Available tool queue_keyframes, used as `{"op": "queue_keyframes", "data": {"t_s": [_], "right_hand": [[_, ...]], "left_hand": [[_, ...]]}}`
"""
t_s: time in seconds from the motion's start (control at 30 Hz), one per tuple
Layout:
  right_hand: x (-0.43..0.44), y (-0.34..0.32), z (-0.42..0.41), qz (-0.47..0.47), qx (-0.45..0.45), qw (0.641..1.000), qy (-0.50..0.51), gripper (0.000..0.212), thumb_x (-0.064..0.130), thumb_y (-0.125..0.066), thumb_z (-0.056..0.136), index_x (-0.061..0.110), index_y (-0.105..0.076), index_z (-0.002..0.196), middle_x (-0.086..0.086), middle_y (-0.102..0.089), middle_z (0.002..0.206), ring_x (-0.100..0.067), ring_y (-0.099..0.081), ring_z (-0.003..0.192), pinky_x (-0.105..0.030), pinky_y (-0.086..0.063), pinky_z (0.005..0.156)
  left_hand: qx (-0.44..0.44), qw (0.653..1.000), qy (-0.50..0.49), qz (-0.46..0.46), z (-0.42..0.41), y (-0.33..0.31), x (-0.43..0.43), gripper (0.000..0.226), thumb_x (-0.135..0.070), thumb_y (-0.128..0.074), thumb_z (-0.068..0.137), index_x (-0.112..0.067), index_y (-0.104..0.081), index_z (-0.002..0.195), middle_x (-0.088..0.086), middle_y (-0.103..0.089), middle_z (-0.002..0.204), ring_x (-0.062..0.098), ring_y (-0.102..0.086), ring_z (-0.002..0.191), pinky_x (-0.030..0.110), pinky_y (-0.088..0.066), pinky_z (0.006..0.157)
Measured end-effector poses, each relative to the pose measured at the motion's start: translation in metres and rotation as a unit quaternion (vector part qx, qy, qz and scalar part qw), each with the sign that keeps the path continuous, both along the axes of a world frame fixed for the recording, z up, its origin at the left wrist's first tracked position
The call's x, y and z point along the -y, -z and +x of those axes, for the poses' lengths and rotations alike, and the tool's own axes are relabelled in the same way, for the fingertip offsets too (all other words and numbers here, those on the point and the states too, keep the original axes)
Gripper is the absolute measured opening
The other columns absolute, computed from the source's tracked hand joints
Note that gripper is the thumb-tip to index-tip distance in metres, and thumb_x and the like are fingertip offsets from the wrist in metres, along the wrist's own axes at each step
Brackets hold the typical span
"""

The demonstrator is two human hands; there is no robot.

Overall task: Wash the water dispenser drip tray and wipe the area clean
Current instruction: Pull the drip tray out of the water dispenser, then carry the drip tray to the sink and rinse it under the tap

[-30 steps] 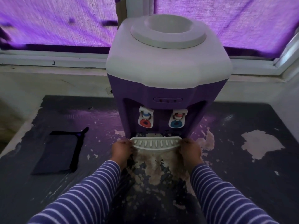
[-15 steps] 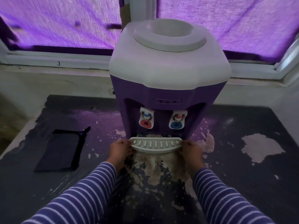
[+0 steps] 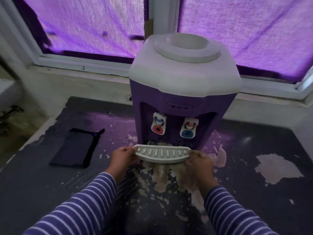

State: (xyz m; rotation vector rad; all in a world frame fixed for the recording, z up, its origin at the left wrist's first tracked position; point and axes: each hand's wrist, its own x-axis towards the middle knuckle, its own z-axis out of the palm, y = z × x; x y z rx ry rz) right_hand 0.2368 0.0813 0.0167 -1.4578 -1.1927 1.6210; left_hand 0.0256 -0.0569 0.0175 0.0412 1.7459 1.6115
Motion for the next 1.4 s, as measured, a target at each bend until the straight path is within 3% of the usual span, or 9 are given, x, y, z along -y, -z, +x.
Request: {"op": "queue_keyframes", "data": {"t_s": [0.07, 0.23, 0.4, 0.53, 0.73, 0.83, 0.97, 1.13, 1.4], "right_hand": [[0.002, -0.005, 0.001, 0.006, -0.008, 1.0, -0.008, 0.009, 0.015, -0.062, 0.089, 0.016, -0.07, 0.085, -0.013, -0.072, 0.089, -0.029, -0.07, 0.086, -0.044, -0.059, 0.078], [0.007, -0.019, 0.003, 0.039, -0.017, 0.998, -0.039, 0.008, 0.017, -0.064, 0.089, 0.017, -0.071, 0.085, -0.006, -0.074, 0.089, -0.022, -0.071, 0.085, -0.036, -0.059, 0.075], [0.018, -0.036, 0.001, 0.064, -0.031, 0.995, -0.063, 0.009, 0.021, -0.063, 0.089, 0.017, -0.071, 0.09, -0.004, -0.074, 0.091, -0.02, -0.071, 0.085, -0.035, -0.059, 0.076], [0.026, -0.046, -0.009, 0.071, -0.03, 0.994, -0.076, 0.01, 0.024, -0.064, 0.089, 0.018, -0.071, 0.091, -0.003, -0.074, 0.093, -0.02, -0.07, 0.087, -0.037, -0.058, 0.08], [0.053, -0.058, -0.034, 0.079, -0.053, 0.992, -0.077, 0.007, 0.025, -0.066, 0.086, 0.02, -0.072, 0.087, 0.001, -0.074, 0.086, -0.015, -0.071, 0.08, -0.027, -0.055, 0.067], [0.069, -0.064, -0.05, 0.086, -0.052, 0.993, -0.069, 0.007, 0.023, -0.067, 0.085, 0.019, -0.072, 0.087, -0.002, -0.074, 0.087, -0.017, -0.071, 0.08, -0.03, -0.056, 0.071], [0.094, -0.07, -0.074, 0.105, -0.045, 0.991, -0.063, 0.007, 0.025, -0.069, 0.084, 0.019, -0.072, 0.085, 0.002, -0.074, 0.08, -0.015, -0.07, 0.072, -0.029, -0.056, 0.065], [0.137, -0.074, -0.106, 0.115, -0.053, 0.99, -0.069, 0.011, 0.031, -0.071, 0.081, 0.021, -0.073, 0.079, -0.002, -0.075, 0.078, -0.018, -0.071, 0.07, -0.038, -0.059, 0.063], [0.222, -0.076, -0.167, 0.136, -0.097, 0.982, -0.089, 0.011, 0.024, -0.069, 0.085, 0.014, -0.072, 0.08, -0.004, -0.072, 0.091, -0.013, -0.069, 0.076, -0.025, -0.053, 0.06]], "left_hand": [[-0.002, 1.0, -0.014, 0.01, 0.002, -0.005, 0.006, 0.012, -0.007, -0.06, 0.091, 0.003, -0.063, 0.085, 0.023, -0.065, 0.079, 0.03, -0.064, 0.067, 0.036, -0.058, 0.058], [-0.041, 0.999, -0.018, 0.013, 0.004, -0.015, 0.024, 0.012, -0.011, -0.062, 0.09, -0.001, -0.066, 0.085, 0.011, -0.064, 0.069, 0.02, -0.06, 0.062, 0.033, -0.052, 0.063], [-0.048, 0.998, -0.03, 0.034, 0.004, -0.029, 0.038, 0.013, -0.012, -0.063, 0.09, 0.001, -0.065, 0.086, 0.006, -0.062, 0.061, 0.014, -0.057, 0.054, 0.027, -0.05, 0.056], [-0.051, 0.996, -0.041, 0.053, -0.001, -0.042, 0.053, 0.013, -0.011, -0.062, 0.09, 0.002, -0.064, 0.088, 0.01, -0.06, 0.064, 0.017, -0.056, 0.057, 0.032, -0.05, 0.064], [-0.055, 0.995, -0.04, 0.074, -0.022, -0.053, 0.086, 0.014, -0.012, -0.062, 0.09, 0.001, -0.063, 0.087, 0.0, -0.058, 0.051, 0.013, -0.053, 0.052, 0.034, -0.048, 0.064], [-0.056, 0.995, -0.035, 0.081, -0.038, -0.056, 0.106, 0.014, -0.013, -0.063, 0.09, 0.001, -0.063, 0.089, -0.003, -0.058, 0.048, 0.008, -0.056, 0.049, 0.033, -0.051, 0.066], [-0.064, 0.993, -0.03, 0.092, -0.06, -0.064, 0.138, 0.015, -0.016, -0.065, 0.088, -0.001, -0.063, 0.089, 0.002, -0.064, 0.055, 0.011, -0.06, 0.052, 0.026, -0.054, 0.055], [-0.072, 0.992, -0.039, 0.092, -0.089, -0.076, 0.187, 0.016, -0.018, -0.069, 0.086, -0.003, -0.064, 0.088, 0.016, -0.07, 0.079, 0.023, -0.067, 0.069, 0.028, -0.056, 0.058], [-0.078, 0.99, -0.067, 0.093, -0.133, -0.094, 0.281, 0.011, -0.014, -0.064, 0.089, -0.006, -0.06, 0.084, 0.011, -0.061, 0.07, 0.014, -0.057, 0.057, 0.021, -0.054, 0.051]]}}
